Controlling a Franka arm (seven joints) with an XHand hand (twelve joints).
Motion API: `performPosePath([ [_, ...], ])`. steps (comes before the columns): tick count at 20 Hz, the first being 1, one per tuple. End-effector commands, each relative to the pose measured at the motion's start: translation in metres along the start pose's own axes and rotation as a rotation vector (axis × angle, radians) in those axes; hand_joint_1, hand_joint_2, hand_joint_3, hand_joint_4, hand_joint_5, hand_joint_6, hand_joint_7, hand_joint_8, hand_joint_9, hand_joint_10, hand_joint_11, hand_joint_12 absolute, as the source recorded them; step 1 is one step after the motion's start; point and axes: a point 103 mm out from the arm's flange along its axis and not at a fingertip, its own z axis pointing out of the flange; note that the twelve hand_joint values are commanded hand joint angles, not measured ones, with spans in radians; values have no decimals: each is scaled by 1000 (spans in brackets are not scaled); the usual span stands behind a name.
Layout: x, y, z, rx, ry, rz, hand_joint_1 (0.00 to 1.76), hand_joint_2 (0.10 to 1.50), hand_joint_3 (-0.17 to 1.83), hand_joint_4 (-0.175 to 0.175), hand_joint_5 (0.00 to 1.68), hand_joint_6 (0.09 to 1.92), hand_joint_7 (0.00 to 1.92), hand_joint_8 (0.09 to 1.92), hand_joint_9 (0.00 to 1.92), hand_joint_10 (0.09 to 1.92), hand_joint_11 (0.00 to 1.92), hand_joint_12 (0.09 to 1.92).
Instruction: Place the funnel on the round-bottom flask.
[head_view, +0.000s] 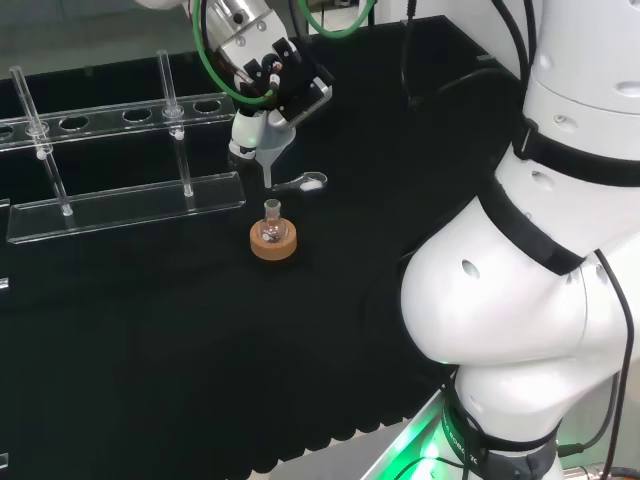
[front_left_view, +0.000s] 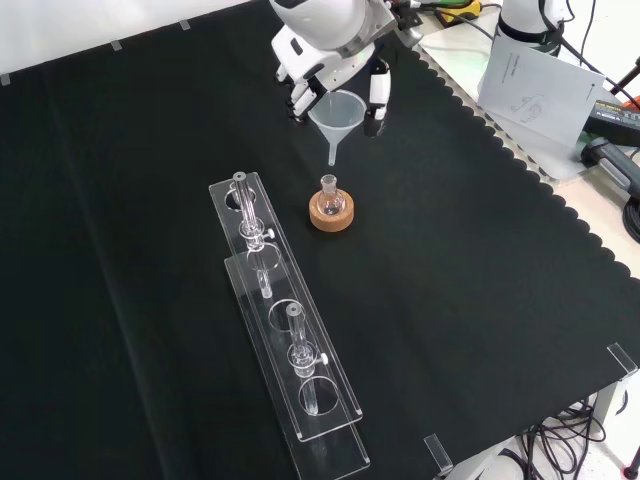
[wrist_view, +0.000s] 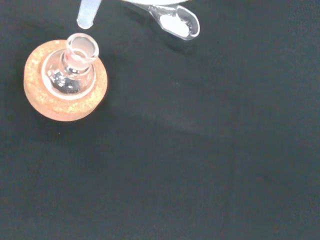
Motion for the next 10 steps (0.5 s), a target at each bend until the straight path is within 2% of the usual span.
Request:
performPosePath([
  [1,1,3,4,10,1,-6,597,767,407,-66,501,702,697,814,1011,629,563,1303],
  [10,-5,13,19,11,-1,-29,597,766,412,-66,502,700,696,813,1010,630,563,1304],
])
